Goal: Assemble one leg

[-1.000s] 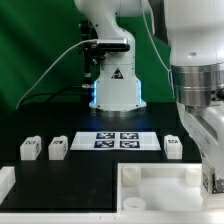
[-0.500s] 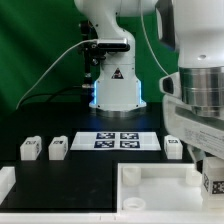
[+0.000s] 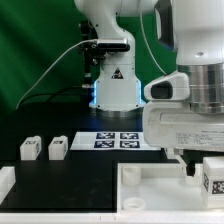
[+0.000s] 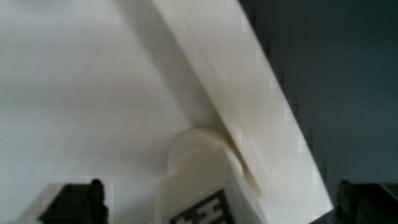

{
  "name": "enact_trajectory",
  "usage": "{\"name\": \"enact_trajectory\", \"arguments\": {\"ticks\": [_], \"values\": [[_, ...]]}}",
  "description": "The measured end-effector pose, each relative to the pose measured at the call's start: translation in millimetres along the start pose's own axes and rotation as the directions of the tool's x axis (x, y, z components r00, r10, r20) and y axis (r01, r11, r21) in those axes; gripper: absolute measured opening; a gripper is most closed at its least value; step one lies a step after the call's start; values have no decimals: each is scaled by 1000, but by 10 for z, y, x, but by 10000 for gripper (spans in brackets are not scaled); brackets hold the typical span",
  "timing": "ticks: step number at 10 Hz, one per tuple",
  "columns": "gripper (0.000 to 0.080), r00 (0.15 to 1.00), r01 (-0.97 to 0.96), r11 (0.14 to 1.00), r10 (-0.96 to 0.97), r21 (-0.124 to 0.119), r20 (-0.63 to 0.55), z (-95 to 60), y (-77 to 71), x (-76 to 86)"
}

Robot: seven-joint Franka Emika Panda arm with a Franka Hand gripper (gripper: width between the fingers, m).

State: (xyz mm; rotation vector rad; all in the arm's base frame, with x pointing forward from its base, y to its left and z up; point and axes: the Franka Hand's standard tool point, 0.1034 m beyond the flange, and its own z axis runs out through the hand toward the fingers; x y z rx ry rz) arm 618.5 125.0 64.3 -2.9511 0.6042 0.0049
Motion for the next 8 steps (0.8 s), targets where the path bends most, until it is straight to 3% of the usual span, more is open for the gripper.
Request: {"name": "enact_trajectory", "arguments": {"ticks": [2,4,6,7,8], "values": [[649,949,316,948,-316,-39,23,-48,-59,78],[649,948,319,947,-318,-37,18,-48,-65,94],[388,982,188,982,-187,-36,14,-47,-66,93],[388,996,88,995,-88,-40,11,-45,-36,105],[298,1000,-27,999,27,-35,6,-43,-38,111]]}}
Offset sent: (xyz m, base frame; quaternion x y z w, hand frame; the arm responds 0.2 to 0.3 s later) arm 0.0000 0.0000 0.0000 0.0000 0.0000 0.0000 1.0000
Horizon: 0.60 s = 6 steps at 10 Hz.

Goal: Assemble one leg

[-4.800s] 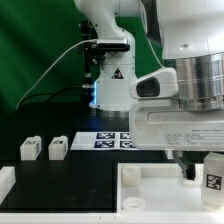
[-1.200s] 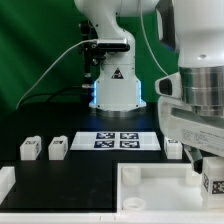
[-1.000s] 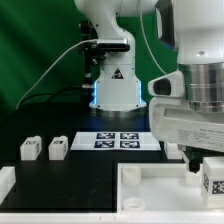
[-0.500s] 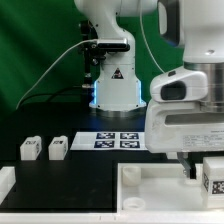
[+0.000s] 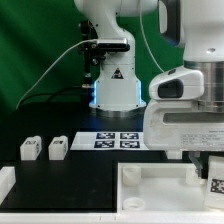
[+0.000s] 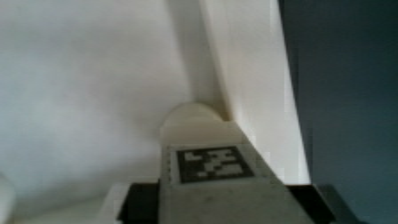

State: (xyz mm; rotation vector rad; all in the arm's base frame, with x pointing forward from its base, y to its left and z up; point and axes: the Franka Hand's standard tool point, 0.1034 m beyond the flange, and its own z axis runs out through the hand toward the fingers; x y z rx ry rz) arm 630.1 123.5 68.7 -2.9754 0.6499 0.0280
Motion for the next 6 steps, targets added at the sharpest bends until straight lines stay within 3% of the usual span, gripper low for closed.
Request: {"name": "enact_trajectory", "arguments": {"ticks": [3,5,6], "values": [[298,916,-402,916,402,11,-18,13,-17,7],[298,707,-706,706,707,46,12,25,-11,24],[298,621,-784,619,784,46,20,36,-39,8]]}}
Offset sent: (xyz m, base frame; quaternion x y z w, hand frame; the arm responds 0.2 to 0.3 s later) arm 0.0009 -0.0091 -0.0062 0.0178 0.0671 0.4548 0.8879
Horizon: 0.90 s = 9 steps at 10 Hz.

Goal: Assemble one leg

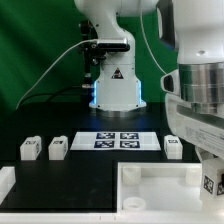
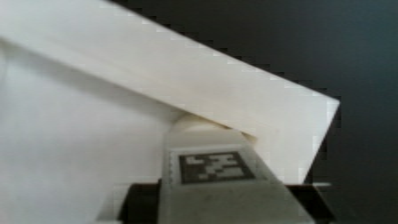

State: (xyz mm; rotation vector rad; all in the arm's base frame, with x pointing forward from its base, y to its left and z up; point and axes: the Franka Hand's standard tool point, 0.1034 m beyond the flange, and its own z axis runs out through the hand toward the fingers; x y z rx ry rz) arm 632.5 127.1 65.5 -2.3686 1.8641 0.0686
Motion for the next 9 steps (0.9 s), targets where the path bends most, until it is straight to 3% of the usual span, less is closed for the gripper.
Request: {"name": "enact_trajectory", "arguments": {"ticks": [2,3,4,5,6,7,9], "values": [[298,957,-288,957,288,39,21,7,-10,4],[298,967,-255,966,254,38,19,8,-8,5],[392,978,-209,977,208,38,17,15,-5,3],[392,987,-159,986,158,43,13,15,-13,-5],[566,999,48,998,-48,51,0,12,-24,-13],[624,961,275,960,-275,49,-12,11,-22,1],[644,847,532,846,-531,43,-31,-10,0,15]]}}
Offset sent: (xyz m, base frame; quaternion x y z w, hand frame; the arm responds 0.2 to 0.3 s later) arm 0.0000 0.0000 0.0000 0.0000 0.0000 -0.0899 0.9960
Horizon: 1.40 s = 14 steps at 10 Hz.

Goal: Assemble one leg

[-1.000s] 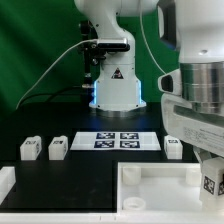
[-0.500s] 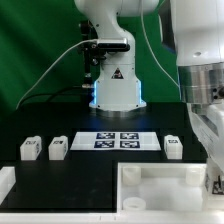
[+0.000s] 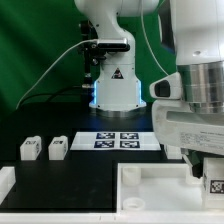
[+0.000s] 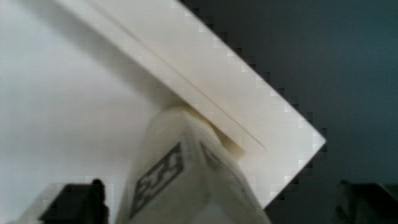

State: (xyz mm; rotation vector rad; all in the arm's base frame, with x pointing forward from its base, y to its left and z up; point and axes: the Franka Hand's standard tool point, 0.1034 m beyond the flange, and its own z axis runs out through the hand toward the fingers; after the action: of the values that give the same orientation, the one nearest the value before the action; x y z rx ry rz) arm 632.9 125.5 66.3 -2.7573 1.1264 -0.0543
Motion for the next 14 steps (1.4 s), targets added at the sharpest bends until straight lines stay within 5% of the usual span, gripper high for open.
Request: {"name": "enact_trajectory", "arguments": {"ticks": [3,5,6,8,9,10,14], "values": [[649,956,293,956,-293,-6,1,16,21,15],[649,786,618,784,-616,-64,43,-25,57,49],[649,792,610,790,-609,-62,32,-20,48,63],[423,816,578,814,-577,-63,31,-15,51,60],[423,875,483,873,-483,-62,25,-13,45,51],[292,919,394,917,-393,-62,19,-12,47,54],[293,986,-168,981,167,-94,-17,-2,41,74]]}}
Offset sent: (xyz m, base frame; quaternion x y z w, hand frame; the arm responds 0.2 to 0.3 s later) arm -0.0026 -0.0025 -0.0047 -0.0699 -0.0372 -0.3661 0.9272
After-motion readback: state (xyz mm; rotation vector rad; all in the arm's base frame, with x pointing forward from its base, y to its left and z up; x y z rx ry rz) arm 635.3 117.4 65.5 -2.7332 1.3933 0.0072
